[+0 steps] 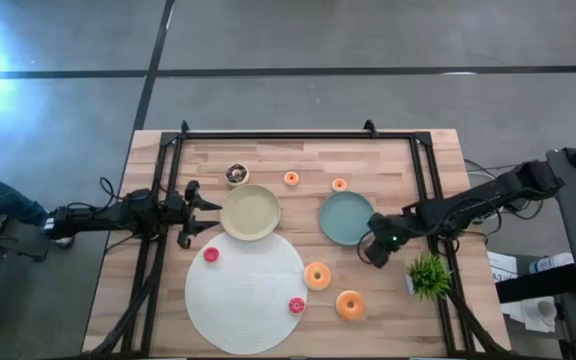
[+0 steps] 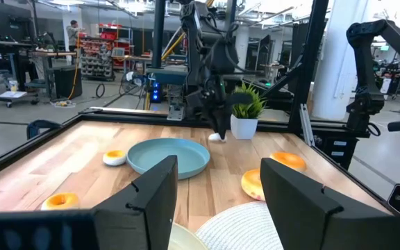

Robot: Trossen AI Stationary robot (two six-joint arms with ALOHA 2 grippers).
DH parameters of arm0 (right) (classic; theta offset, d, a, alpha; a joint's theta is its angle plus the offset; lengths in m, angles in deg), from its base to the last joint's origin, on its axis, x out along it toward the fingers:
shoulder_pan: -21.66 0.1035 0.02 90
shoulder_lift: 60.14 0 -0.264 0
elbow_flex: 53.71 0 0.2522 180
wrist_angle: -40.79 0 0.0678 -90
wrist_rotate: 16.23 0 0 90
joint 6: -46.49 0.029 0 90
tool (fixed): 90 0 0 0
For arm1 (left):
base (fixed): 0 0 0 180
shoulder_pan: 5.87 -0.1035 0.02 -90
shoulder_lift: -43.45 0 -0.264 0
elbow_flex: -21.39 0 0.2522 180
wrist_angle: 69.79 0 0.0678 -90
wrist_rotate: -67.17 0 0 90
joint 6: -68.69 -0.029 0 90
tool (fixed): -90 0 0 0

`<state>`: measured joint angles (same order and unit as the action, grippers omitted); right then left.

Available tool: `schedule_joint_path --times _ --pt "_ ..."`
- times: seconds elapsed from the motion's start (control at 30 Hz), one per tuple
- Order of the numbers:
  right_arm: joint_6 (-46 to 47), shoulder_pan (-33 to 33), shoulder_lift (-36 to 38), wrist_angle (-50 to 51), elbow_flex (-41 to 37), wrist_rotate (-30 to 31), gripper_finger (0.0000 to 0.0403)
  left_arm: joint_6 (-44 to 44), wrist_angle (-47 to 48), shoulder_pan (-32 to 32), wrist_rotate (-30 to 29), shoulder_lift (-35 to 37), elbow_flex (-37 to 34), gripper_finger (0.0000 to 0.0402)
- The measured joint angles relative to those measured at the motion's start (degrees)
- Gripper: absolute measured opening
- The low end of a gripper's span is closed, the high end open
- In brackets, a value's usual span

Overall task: Pick & Place donuts
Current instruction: Put the white donut on the blue plate

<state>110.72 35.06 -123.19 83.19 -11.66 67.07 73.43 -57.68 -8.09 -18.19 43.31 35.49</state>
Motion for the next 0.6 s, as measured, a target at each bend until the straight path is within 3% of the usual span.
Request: schedule_joint_path --times 0.27,0.6 --pt "0.02 -2.38 0.07 -3.05 3.03 5.72 0.0009 0.00 0.00 0.00 0.00 0.00 0.00 0.0181" --pt "2.87 -9.08 0.10 -26.83 3.24 3.89 0.0009 -0.10 -0.04 0.00 -0.04 0.00 0.00 0.0181"
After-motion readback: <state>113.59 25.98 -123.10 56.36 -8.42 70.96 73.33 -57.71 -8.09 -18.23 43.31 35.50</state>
